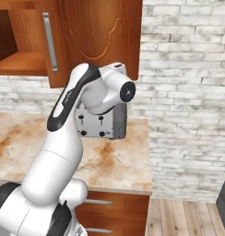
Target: Close all open cabinet doors.
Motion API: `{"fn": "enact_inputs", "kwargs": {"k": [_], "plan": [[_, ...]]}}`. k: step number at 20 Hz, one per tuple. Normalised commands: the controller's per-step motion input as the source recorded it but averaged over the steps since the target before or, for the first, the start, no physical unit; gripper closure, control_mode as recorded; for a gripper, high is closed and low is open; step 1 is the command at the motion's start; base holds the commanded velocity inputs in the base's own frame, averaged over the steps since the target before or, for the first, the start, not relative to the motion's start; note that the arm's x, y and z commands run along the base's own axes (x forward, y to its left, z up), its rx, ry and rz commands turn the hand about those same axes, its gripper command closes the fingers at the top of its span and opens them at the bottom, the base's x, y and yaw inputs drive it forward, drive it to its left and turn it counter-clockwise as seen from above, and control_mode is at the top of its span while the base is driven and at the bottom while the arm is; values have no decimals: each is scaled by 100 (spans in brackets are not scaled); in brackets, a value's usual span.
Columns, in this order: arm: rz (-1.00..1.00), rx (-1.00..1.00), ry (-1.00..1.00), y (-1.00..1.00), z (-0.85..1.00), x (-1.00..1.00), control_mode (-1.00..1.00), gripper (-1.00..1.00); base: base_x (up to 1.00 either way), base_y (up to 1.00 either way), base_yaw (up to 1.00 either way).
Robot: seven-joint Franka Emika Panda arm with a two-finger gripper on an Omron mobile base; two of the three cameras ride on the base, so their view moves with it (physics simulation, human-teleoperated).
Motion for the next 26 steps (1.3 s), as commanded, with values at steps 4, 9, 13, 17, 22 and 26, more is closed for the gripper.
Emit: {"fn": "enact_inputs", "kwargs": {"k": [4, 9, 13, 17, 22, 26], "plan": [[0, 0, 5, 41, -3, 76, -100, -100, 0, 0, 0], [0, 0, 5, 41, -4, 71, -100, -100, 0, 0, 0], [0, 0, 5, 43, -6, 60, -100, -100, 0, 0, 0], [0, 0, 4, 43, -10, 48, -100, -100, 0, 0, 0], [0, -1, 2, 45, -11, 24, -100, -100, 0, 0, 0], [1, -3, 0, 47, -3, -10, -100, -100, 0, 0, 0]]}}
